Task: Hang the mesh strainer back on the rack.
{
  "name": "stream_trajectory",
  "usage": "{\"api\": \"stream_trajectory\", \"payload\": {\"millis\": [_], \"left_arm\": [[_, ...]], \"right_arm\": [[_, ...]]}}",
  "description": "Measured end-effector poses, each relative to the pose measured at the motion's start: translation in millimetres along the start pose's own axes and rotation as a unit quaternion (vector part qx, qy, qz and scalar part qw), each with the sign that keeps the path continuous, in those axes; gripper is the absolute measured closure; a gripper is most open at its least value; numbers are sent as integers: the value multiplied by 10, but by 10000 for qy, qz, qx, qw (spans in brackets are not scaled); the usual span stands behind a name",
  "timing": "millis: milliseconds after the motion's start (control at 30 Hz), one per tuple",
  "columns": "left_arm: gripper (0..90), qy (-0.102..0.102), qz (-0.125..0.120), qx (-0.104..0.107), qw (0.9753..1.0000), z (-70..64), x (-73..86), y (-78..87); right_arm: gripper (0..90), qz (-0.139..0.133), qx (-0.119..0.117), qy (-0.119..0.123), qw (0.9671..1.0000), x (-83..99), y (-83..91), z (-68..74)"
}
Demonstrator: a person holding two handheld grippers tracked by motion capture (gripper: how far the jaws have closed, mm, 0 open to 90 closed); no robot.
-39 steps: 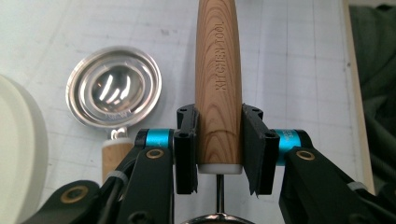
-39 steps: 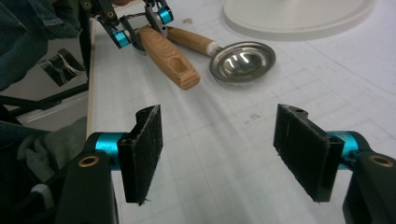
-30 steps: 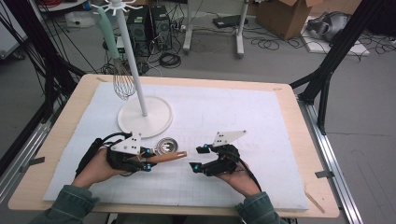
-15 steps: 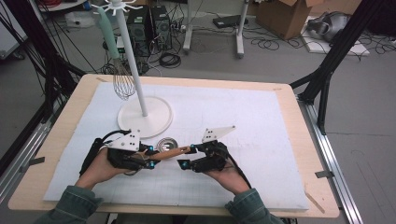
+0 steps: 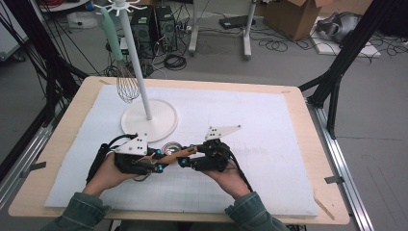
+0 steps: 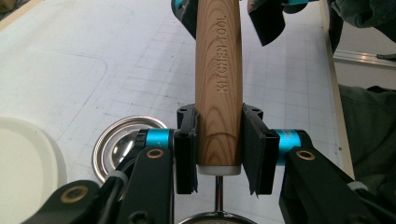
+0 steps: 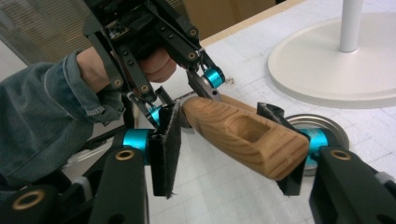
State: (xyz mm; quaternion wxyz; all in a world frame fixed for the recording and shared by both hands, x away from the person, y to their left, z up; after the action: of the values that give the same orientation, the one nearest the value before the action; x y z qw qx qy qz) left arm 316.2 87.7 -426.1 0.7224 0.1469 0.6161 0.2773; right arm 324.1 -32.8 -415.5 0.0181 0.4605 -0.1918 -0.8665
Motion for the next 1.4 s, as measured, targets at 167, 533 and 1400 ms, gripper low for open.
{"api": "stream_trajectory", "payload": {"millis": [167,533,1400], "left_arm": [[684,-13,-46,-72,10000,8,-30,16],[685,58,-142,-2,9999,-15,-35,-8],[644,525,-917,757,9915,-62,-218,116]], "right_arm": [[559,-117,-78,-128,9998,-53,-20,20],[698,-165,-350,-361,9986,-113,-27,59],[703,9,-769,369,9964,-404,-29,353]]}}
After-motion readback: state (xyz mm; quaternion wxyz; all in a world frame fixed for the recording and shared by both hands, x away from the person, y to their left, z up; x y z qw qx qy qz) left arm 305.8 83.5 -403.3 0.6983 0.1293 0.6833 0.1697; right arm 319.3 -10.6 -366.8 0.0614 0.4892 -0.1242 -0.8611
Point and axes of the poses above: each handheld gripper's, and its own axes: y roughly backward along the jaws, x roughly out of its underside, z roughly to its left, the point moved 9 cm from there along -y, roughly forward along the jaws, and after that the axes turned 10 degrees about -y, right-handed, at the moved point
